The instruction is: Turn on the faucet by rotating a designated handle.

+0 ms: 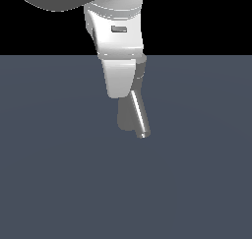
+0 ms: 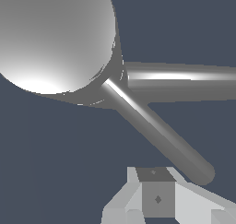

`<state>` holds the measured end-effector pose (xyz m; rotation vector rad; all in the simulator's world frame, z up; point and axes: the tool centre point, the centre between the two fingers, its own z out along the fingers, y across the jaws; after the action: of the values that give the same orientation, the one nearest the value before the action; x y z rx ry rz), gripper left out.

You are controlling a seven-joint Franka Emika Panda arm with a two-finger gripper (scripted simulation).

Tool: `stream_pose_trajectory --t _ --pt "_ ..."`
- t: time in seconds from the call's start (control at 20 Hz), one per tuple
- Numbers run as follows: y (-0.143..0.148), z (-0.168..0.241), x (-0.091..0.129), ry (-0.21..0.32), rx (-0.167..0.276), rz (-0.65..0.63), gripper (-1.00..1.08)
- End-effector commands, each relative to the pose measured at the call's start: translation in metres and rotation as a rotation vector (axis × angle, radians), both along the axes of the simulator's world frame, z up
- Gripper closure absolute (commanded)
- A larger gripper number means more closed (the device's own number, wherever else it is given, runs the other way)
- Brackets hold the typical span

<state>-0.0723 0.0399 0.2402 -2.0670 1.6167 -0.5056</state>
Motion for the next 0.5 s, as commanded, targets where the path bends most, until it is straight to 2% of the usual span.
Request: stream_pose_trajectory --t 0.0,0.45 --pt "-0.0139 -0.0042 -0.002 0.005 -0.001 -0.025 1.08" --pt "-0.0223 -0.0091 -0.0074 0.006 -0.001 -0.026 1.08"
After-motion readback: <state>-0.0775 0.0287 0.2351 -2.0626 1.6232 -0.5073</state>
